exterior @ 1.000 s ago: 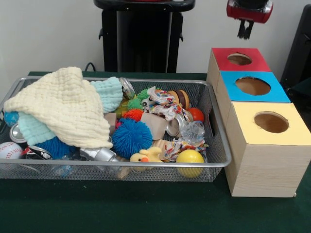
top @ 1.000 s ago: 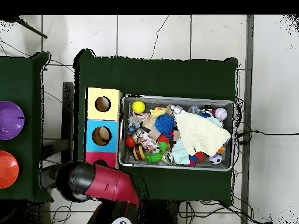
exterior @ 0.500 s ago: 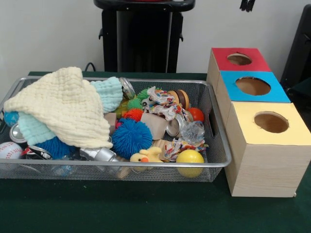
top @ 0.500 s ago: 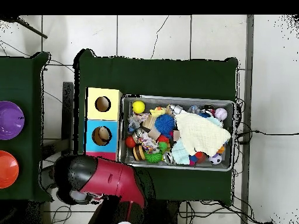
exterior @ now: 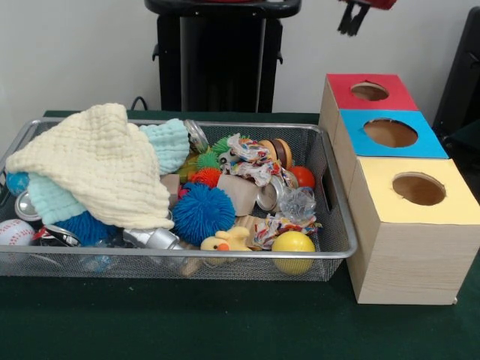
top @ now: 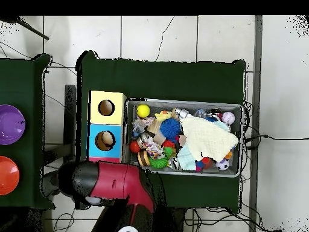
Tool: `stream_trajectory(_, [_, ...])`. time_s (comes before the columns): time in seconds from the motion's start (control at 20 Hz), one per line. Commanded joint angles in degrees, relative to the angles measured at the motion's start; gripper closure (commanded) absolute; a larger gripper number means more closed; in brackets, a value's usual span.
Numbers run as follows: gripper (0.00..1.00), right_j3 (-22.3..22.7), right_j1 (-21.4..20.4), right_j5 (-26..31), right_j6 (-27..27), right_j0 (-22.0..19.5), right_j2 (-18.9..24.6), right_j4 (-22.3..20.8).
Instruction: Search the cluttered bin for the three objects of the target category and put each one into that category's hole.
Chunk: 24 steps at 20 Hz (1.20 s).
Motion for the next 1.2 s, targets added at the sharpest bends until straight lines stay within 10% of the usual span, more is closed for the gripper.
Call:
stream_trajectory(0.05, [1.0,-3.0,4.6,-17.8,-0.5,-6.7,2.6,-9.4])
stream_trajectory(0.85, [1.0,-5.0,10.4,-33.5,-10.4,-28.0,19.5,-23.3])
stream_trajectory(1.2, [1.0,-9.0,13.2,-34.6,-7.4,-30.6,22.3,-29.0])
